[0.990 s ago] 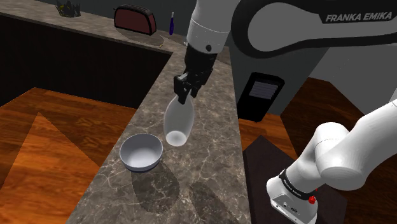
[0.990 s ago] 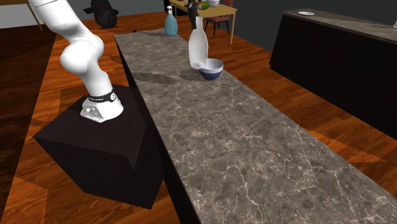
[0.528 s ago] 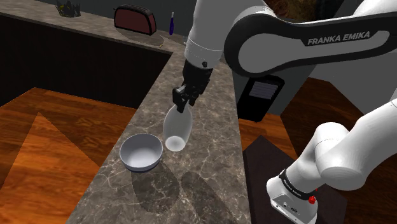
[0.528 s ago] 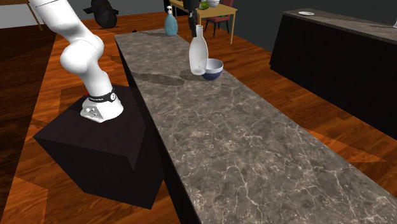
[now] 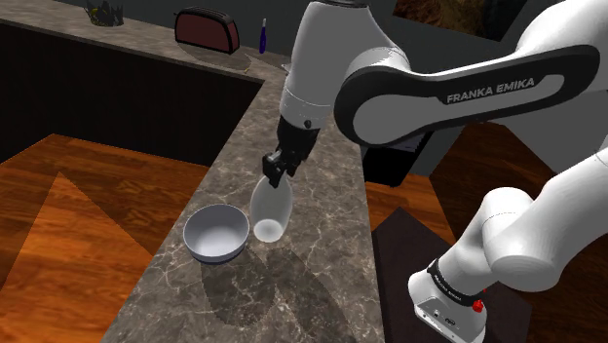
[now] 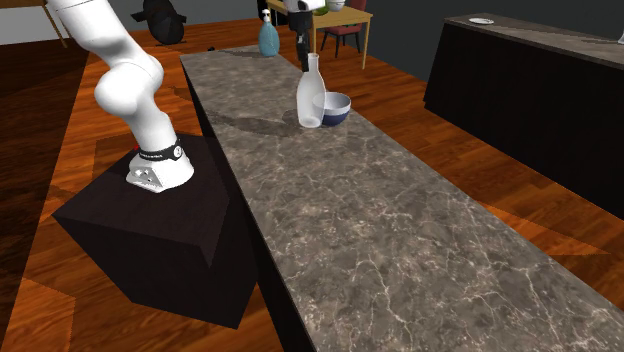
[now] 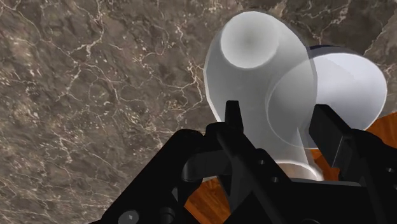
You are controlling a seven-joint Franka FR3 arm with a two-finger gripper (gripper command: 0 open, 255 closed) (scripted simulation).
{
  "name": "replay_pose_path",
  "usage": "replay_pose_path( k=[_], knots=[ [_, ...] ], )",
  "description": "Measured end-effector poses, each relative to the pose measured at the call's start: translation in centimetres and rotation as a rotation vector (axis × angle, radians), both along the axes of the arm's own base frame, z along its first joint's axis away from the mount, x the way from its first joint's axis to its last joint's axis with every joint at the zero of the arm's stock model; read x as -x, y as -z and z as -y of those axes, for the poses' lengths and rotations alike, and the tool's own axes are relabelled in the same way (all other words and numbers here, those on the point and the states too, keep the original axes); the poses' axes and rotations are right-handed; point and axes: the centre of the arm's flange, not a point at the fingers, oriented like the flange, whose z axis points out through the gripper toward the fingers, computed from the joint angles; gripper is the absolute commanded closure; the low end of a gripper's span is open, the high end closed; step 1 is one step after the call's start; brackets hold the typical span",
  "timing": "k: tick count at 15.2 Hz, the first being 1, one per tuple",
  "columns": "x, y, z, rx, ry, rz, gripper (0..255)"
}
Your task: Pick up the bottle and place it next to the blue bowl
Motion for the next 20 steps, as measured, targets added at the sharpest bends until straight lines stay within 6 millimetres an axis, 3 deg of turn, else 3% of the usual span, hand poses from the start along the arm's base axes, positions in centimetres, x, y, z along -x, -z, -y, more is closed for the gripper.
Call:
replay_pose_path(
  k=[7, 13, 14, 20],
  knots=[
    [0.1, 3.6, 0.0, 0.000, 0.000, 0.000, 255],
    [0.0, 3.9, 0.0, 0.000, 0.000, 0.000, 255],
    [0.0, 3.9, 0.0, 0.000, 0.000, 0.000, 0],
    [0.0, 3.9, 0.0, -0.001, 0.000, 0.001, 0]
  ],
)
